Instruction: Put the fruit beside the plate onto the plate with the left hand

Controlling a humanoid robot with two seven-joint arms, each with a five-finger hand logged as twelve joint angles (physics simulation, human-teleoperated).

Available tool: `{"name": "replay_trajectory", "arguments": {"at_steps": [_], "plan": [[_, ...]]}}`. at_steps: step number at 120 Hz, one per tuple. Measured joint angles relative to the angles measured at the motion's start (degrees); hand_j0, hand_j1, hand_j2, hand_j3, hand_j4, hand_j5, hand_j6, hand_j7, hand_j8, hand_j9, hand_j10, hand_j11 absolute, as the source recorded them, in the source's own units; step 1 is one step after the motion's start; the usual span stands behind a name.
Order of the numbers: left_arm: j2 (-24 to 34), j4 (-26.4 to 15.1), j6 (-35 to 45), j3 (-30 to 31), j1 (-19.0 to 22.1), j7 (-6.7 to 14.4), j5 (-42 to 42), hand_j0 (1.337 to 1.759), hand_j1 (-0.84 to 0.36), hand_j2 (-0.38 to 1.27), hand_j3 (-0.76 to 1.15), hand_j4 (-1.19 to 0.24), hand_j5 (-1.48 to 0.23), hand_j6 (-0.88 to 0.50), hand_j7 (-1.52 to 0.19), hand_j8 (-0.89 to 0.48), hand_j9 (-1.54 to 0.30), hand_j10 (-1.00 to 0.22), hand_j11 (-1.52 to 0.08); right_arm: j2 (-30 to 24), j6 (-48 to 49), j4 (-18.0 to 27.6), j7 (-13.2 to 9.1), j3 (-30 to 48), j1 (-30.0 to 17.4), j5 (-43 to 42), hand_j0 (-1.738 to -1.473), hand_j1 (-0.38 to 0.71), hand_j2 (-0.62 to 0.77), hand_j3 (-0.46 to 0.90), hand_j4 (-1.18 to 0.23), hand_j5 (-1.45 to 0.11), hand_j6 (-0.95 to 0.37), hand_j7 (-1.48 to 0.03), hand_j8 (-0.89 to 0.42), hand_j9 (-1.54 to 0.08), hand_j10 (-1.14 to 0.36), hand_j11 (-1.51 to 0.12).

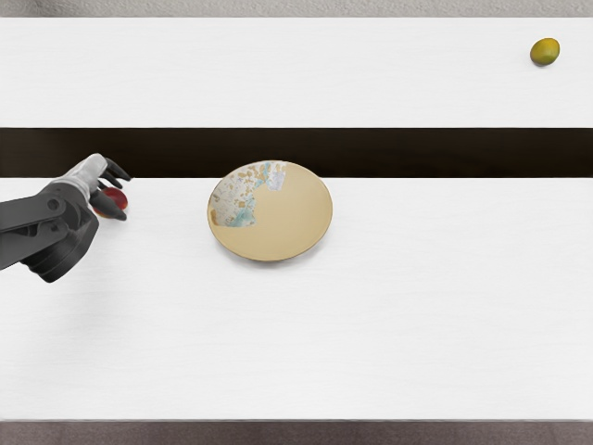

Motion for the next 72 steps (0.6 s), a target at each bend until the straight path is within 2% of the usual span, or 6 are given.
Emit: {"name": "replay_trajectory", "arguments": {"at_steps": [38,61,72], "plan": [[0.0,0.0,-0.5,-0.2,-0.4,0.0,-1.5,1.657,-0.29,0.22,0.00,-0.59,-0.75,-0.58,-0.75,-0.43,-0.76,-0.55,-0.76,0.0,0.0,0.0,0.0,0.0,0.0,0.0,-1.658,-0.33,0.00,0.00,-0.02,-0.02,-0.02,-0.02,-0.02,-0.02,-0.02,-0.02],[0.2,0.1,-5.3,-1.6,-1.7,0.0,-5.3,1.656,-0.28,0.32,0.00,-0.65,-0.81,-0.62,-0.82,-0.44,-0.83,-0.57,-0.83,0.0,0.0,0.0,0.0,0.0,0.0,0.0,-1.658,-0.33,0.00,0.00,-0.02,-0.02,-0.02,-0.02,-0.02,-0.02,-0.02,-0.02],[0.4,0.3,-10.4,-6.2,-1.9,0.0,-8.1,1.656,-0.28,0.36,0.00,-0.66,-0.83,-0.63,-0.84,-0.46,-0.84,-0.58,-0.85,0.0,0.0,0.0,0.0,0.0,0.0,0.0,-1.658,-0.33,0.00,0.00,-0.02,-0.02,-0.02,-0.02,-0.02,-0.02,-0.02,-0.02]]}}
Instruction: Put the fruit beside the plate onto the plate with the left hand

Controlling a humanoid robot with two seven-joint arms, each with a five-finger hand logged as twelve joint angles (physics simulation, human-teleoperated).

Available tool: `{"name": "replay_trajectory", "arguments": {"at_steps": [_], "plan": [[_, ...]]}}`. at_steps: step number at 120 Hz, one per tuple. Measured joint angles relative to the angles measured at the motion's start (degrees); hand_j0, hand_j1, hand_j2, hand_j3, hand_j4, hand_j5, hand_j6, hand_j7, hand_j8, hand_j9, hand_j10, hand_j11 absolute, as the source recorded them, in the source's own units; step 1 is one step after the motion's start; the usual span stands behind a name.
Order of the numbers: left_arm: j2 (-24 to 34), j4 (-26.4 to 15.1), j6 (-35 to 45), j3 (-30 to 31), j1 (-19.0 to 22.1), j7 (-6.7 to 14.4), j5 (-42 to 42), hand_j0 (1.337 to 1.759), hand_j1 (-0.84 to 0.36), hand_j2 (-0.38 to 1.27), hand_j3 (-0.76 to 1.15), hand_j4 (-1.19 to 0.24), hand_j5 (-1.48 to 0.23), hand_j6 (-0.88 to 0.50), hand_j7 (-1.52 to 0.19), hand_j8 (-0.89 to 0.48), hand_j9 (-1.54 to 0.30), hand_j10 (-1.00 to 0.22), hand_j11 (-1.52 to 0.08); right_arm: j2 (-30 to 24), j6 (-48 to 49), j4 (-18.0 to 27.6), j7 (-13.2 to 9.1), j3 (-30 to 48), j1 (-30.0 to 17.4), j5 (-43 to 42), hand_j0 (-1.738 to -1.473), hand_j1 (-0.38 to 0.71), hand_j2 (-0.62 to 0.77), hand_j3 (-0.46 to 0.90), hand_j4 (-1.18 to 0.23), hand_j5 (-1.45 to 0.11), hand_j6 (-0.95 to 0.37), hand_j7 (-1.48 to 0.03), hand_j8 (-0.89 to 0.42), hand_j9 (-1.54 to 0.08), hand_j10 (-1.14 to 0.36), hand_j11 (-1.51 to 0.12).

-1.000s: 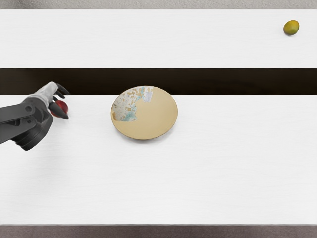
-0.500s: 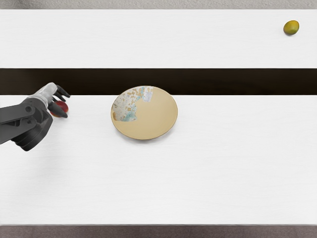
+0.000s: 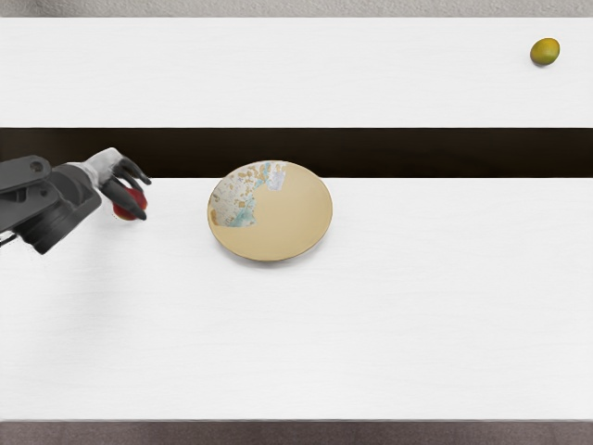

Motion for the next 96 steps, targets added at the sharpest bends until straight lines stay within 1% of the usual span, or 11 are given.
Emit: {"name": "replay_trajectory", "arguments": {"at_steps": [17,26,29,32,43,54,59,65,96], "plan": [[-0.2,0.2,-8.6,-8.8,-0.8,0.0,-3.6,1.656,-0.29,0.41,0.00,-0.66,-0.86,-0.65,-0.86,-0.48,-0.86,-0.60,-0.86,0.0,0.0,0.0,0.0,0.0,0.0,0.0,-1.658,-0.33,0.00,0.00,-0.02,-0.02,-0.02,-0.02,-0.02,-0.02,-0.02,-0.02],[-0.5,0.3,-10.8,-11.5,-2.0,0.0,-4.8,1.657,-0.29,0.42,0.00,-0.66,-0.87,-0.65,-0.87,-0.48,-0.87,-0.60,-0.86,0.0,0.0,0.0,0.0,0.0,0.0,0.0,-1.658,-0.33,0.00,0.00,-0.02,-0.02,-0.02,-0.02,-0.02,-0.02,-0.02,-0.02],[-1.4,0.3,-11.3,-12.1,-2.2,0.0,-5.0,1.656,-0.29,0.39,0.00,-0.66,-0.86,-0.66,-0.87,-0.48,-0.86,-0.60,-0.86,0.0,0.0,0.0,0.0,0.0,0.0,0.0,-1.658,-0.33,0.00,0.00,-0.02,-0.02,-0.02,-0.02,-0.02,-0.02,-0.02,-0.02],[-2.0,0.3,-11.6,-12.6,-2.3,0.0,-5.4,1.657,-0.29,0.42,0.00,-0.66,-0.87,-0.65,-0.87,-0.48,-0.87,-0.60,-0.87,0.0,0.0,0.0,0.0,0.0,0.0,0.0,-1.658,-0.33,0.00,0.00,-0.02,-0.02,-0.02,-0.02,-0.02,-0.02,-0.02,-0.02],[-2.3,0.3,-12.4,-13.9,-2.3,0.0,-6.0,1.657,-0.31,0.47,0.00,-0.66,-0.89,-0.66,-0.89,-0.48,-0.88,-0.60,-0.88,0.0,0.0,0.0,0.0,0.0,0.0,0.0,-1.658,-0.33,0.00,0.00,-0.02,-0.02,-0.02,-0.02,-0.02,-0.02,-0.02,-0.02],[-2.3,0.3,-12.8,-14.6,-2.2,0.0,-6.2,1.656,-0.30,0.48,0.00,-0.69,-0.92,-0.66,-0.92,-0.48,-0.91,-0.60,-0.91,0.0,0.0,0.0,0.0,0.0,0.0,0.0,-1.658,-0.33,0.00,0.00,-0.02,-0.02,-0.02,-0.02,-0.02,-0.02,-0.02,-0.02],[-4.1,0.4,-12.8,-14.6,-2.2,0.0,-6.0,1.656,-0.30,0.49,0.00,-0.70,-0.92,-0.68,-0.92,-0.50,-0.92,-0.61,-0.92,0.0,0.0,0.0,0.0,0.0,0.0,0.0,-1.658,-0.33,0.00,0.00,-0.02,-0.02,-0.02,-0.02,-0.02,-0.02,-0.02,-0.02],[-5.5,0.3,-12.9,-14.6,-2.0,0.0,-6.2,1.656,-0.31,0.50,0.00,-0.70,-0.94,-0.69,-0.94,-0.49,-0.93,-0.60,-0.93,0.0,0.0,0.0,0.0,0.0,0.0,0.0,-1.658,-0.33,0.00,0.00,-0.02,-0.02,-0.02,-0.02,-0.02,-0.02,-0.02,-0.02],[-12.0,0.5,-14.4,-12.6,-1.8,0.0,-6.3,1.656,-0.31,0.49,0.00,-0.71,-0.99,-0.66,-0.98,-0.46,-0.95,-0.58,-0.95,0.0,0.0,0.0,0.0,0.0,0.0,0.0,-1.658,-0.33,0.00,0.00,-0.02,-0.02,-0.02,-0.02,-0.02,-0.02,-0.02,-0.02]]}}
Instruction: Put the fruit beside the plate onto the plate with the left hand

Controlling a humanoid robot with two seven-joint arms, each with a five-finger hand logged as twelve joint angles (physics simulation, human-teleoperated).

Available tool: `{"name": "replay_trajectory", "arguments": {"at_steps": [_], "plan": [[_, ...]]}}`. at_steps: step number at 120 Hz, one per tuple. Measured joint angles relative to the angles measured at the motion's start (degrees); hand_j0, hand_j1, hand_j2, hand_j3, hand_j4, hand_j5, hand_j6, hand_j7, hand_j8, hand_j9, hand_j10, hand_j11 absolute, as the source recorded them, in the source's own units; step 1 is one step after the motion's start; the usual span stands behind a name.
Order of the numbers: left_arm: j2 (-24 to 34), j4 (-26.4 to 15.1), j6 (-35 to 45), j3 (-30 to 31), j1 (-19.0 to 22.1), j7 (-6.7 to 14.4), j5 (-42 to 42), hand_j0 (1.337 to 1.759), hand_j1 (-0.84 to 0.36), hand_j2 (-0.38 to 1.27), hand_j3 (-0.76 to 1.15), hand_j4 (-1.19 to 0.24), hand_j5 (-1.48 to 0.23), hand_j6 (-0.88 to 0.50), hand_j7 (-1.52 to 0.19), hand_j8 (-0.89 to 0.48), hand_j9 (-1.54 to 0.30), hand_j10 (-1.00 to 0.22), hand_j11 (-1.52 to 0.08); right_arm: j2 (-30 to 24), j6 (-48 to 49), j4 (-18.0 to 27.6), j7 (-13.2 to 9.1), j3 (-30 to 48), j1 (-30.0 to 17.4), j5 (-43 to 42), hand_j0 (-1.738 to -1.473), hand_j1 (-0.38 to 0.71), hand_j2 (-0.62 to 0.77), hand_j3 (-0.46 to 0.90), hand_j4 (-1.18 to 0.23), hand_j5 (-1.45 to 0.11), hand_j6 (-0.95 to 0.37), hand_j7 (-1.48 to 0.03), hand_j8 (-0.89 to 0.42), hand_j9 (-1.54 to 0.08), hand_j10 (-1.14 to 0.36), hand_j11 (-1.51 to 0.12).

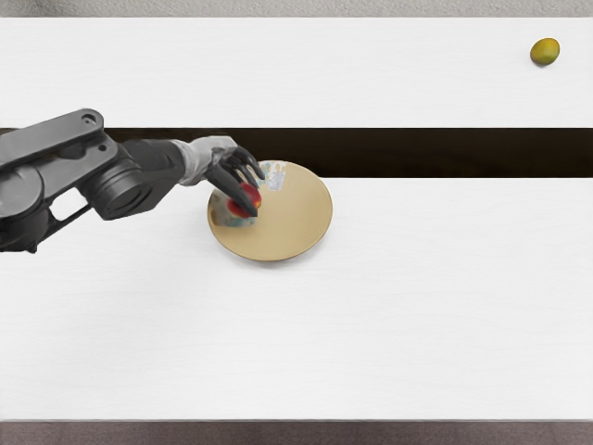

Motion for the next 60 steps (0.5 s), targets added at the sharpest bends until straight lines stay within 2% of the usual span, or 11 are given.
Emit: {"name": "replay_trajectory", "arguments": {"at_steps": [8,26,48,60], "plan": [[-0.2,0.4,0.0,0.5,-0.3,0.0,0.2,1.656,-0.29,0.44,0.00,-0.66,-0.92,-0.64,-0.91,-0.45,-0.89,-0.55,-0.89,0.0,0.0,0.0,0.0,0.0,0.0,0.0,-1.658,-0.33,0.00,0.00,-0.02,-0.02,-0.02,-0.02,-0.02,-0.02,-0.02,-0.02],[1.2,1.1,-1.6,0.1,-0.2,0.0,0.2,1.657,0.02,0.21,0.00,-0.33,-0.46,-0.32,-0.46,-0.23,-0.45,-0.28,-0.45,0.0,0.0,0.0,0.0,0.0,0.0,0.0,-1.658,-0.33,0.00,0.00,-0.02,-0.02,-0.02,-0.02,-0.02,-0.02,-0.02,-0.02],[12.9,1.3,-26.3,-8.3,0.7,0.0,-10.0,1.658,0.21,0.09,0.00,-0.14,-0.20,-0.14,-0.19,-0.10,-0.19,-0.12,-0.19,0.0,0.0,0.0,0.0,0.0,0.0,0.0,-1.658,-0.33,0.00,0.00,-0.02,-0.02,-0.02,-0.02,-0.02,-0.02,-0.02,-0.02],[20.3,1.5,-33.6,-10.7,3.5,0.0,-20.3,1.658,0.26,0.05,0.00,-0.09,-0.12,-0.09,-0.12,-0.06,-0.12,-0.08,-0.12,0.0,0.0,0.0,0.0,0.0,0.0,0.0,-1.658,-0.33,0.00,0.00,-0.02,-0.02,-0.02,-0.02,-0.02,-0.02,-0.02,-0.02]]}}
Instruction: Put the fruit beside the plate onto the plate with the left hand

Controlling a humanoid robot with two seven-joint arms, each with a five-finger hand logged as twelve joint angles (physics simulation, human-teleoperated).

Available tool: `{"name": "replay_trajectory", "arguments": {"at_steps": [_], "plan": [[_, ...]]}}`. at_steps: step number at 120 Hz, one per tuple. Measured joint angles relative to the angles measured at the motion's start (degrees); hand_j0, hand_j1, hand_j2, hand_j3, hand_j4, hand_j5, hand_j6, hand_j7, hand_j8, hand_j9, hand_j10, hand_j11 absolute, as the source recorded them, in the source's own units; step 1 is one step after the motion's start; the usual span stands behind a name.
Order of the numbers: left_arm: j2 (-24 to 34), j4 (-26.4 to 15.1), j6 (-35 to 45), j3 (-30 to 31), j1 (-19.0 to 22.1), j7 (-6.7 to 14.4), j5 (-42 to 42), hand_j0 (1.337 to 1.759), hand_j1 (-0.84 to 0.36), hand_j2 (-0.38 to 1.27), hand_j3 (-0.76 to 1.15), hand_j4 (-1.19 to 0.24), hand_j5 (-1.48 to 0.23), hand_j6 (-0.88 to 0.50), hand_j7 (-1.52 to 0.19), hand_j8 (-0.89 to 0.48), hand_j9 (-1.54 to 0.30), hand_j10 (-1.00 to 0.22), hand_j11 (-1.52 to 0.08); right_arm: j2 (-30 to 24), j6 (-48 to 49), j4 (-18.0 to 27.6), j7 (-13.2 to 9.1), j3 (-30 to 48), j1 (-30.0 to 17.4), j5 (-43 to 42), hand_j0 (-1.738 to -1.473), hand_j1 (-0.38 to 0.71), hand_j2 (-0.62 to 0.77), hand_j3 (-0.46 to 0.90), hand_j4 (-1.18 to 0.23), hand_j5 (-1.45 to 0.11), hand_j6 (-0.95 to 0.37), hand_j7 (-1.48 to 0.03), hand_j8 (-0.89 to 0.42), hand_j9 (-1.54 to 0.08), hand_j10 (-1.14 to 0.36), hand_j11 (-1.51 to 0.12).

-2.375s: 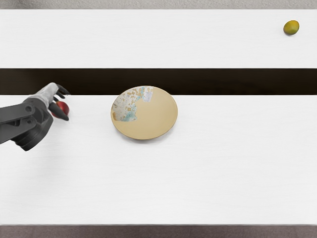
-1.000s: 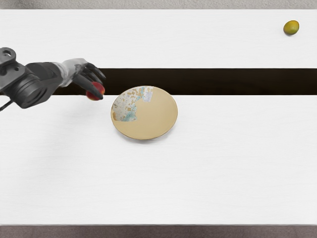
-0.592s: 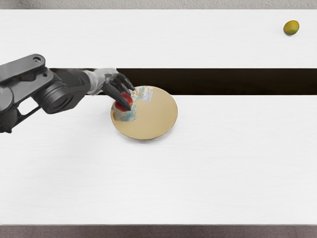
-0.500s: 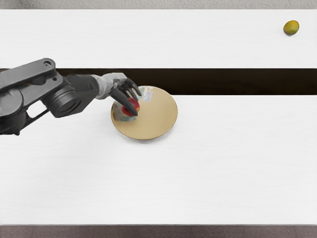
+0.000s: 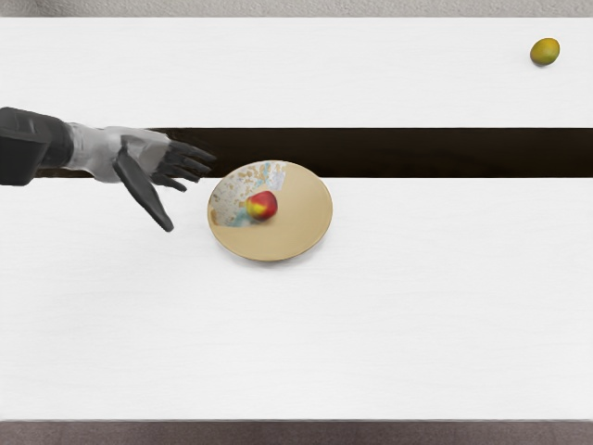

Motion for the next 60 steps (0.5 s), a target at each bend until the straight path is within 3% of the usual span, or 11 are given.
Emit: {"name": "replay_trajectory", "arguments": {"at_steps": [18,37,60], "plan": [[11.4,0.9,-3.5,-1.1,4.6,0.0,-11.4,1.658,0.31,0.03,0.00,-0.04,-0.06,-0.04,-0.06,-0.03,-0.06,-0.04,-0.06,0.0,0.0,0.0,0.0,0.0,0.0,0.0,-1.658,-0.33,0.00,0.00,-0.02,-0.02,-0.02,-0.02,-0.02,-0.02,-0.02,-0.02],[19.6,1.8,-4.3,-1.2,6.7,0.0,-15.6,1.658,0.33,0.01,0.00,-0.02,-0.03,-0.02,-0.03,-0.02,-0.03,-0.02,-0.03,0.0,0.0,0.0,0.0,0.0,0.0,0.0,-1.658,-0.33,0.00,0.00,-0.02,-0.02,-0.02,-0.02,-0.02,-0.02,-0.02,-0.02],[20.8,2.0,-4.6,-1.1,7.3,0.0,-16.7,1.658,0.34,0.00,0.00,-0.01,-0.01,-0.01,-0.01,-0.01,-0.01,-0.01,-0.01,0.0,0.0,0.0,0.0,0.0,0.0,0.0,-1.658,-0.33,0.00,0.00,-0.02,-0.02,-0.02,-0.02,-0.02,-0.02,-0.02,-0.02]]}}
